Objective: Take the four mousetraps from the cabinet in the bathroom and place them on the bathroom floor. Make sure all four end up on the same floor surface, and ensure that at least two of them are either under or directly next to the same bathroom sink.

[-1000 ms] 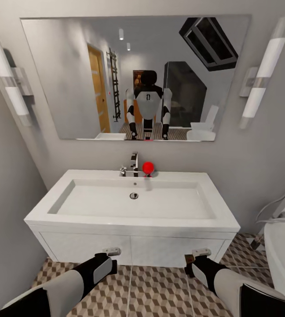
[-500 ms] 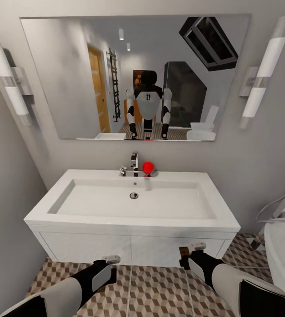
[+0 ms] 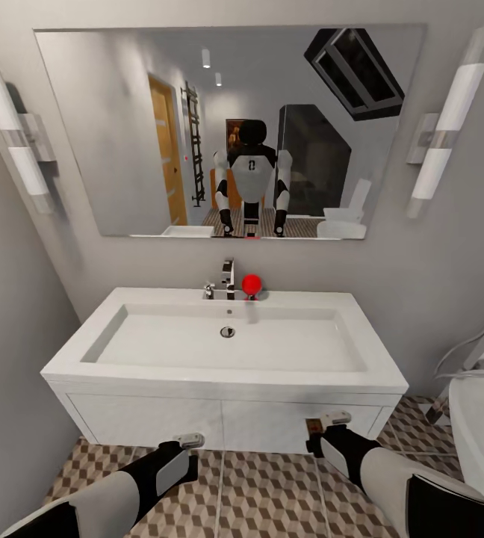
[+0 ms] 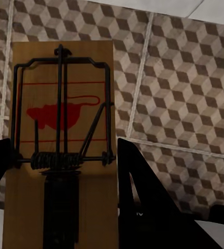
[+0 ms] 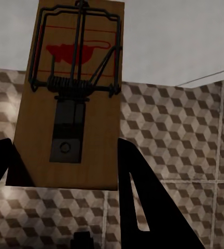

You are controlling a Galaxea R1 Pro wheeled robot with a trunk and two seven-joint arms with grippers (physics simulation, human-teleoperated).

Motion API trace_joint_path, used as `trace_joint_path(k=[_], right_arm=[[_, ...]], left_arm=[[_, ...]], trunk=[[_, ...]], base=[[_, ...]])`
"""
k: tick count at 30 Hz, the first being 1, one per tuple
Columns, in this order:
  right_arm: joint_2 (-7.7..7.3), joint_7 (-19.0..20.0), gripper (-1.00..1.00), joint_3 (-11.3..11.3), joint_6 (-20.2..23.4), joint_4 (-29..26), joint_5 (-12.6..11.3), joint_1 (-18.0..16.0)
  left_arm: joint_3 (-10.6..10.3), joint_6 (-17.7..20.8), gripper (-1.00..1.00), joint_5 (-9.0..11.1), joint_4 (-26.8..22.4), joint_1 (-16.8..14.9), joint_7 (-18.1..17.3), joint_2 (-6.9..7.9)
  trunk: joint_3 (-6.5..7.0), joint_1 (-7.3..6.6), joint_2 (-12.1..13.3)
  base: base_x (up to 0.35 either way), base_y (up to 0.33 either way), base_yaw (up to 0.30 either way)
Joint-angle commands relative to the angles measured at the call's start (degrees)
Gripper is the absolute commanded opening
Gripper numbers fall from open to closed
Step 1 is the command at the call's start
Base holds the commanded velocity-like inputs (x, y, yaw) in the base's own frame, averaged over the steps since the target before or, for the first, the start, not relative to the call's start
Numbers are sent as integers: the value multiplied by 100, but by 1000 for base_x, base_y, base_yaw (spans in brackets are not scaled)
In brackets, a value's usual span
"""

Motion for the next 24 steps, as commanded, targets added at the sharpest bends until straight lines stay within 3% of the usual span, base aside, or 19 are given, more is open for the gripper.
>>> trace_joint_path(k=[1,24], right_arm=[[-6,-44,-100,47,23,0,-66,-5],[-6,-60,-100,49,23,220,-94,423]], left_arm=[[-34,24,-100,15,-10,-3,32,0],[-52,31,-100,-39,-131,-1,33,-20]], trunk=[[-8,1,-7],[-8,1,-7]], base=[[0,0,0],[0,0,0]])
